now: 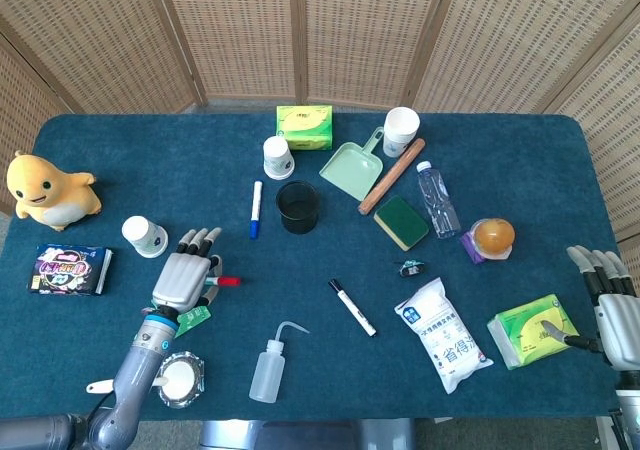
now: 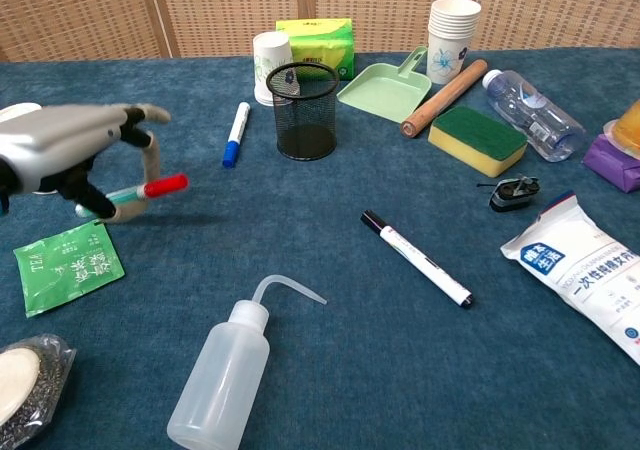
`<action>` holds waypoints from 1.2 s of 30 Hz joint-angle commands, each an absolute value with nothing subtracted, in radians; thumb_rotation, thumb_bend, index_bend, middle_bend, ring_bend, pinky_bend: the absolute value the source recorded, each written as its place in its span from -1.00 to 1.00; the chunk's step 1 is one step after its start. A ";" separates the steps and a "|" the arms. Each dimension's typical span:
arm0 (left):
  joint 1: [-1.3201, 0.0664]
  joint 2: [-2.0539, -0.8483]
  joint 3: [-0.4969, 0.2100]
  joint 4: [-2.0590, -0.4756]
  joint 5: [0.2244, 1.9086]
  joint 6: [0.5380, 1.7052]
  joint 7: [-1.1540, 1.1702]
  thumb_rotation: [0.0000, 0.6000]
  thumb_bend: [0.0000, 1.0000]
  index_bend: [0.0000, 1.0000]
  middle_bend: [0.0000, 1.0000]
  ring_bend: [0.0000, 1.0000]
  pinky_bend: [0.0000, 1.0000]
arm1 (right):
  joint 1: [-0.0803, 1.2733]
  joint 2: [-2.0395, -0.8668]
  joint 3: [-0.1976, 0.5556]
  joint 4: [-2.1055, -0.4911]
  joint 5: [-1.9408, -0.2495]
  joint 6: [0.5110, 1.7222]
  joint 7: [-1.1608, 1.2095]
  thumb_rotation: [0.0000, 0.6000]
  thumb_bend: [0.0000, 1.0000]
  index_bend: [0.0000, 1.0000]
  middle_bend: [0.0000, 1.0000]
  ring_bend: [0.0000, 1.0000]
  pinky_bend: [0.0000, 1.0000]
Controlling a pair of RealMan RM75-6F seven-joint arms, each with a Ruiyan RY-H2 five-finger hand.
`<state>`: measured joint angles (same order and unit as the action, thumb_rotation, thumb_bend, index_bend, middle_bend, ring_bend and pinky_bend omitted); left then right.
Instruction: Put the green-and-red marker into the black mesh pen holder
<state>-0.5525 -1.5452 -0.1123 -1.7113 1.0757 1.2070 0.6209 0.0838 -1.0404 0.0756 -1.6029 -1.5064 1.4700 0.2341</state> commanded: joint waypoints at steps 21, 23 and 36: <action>-0.611 -1.523 -0.357 -1.665 1.248 1.193 -0.116 1.00 -0.16 0.05 -1.00 -1.00 -1.00 | 0.090 -1.052 0.073 -1.596 -1.498 1.451 0.210 1.00 -1.00 -0.93 -1.00 -1.00 -1.00; -0.641 -1.551 -0.393 -1.636 1.233 1.185 -0.142 1.00 -0.17 0.05 -1.00 -1.00 -1.00 | 0.092 -1.054 0.074 -1.594 -1.492 1.446 0.210 1.00 -1.00 -0.93 -1.00 -1.00 -1.00; -0.805 -1.754 -0.473 -1.380 1.172 1.094 -0.278 1.00 -0.17 0.07 -1.00 -1.00 -1.00 | 0.097 -1.052 0.097 -1.560 -1.441 1.426 0.245 1.00 -1.00 -0.92 -1.00 -1.00 -1.00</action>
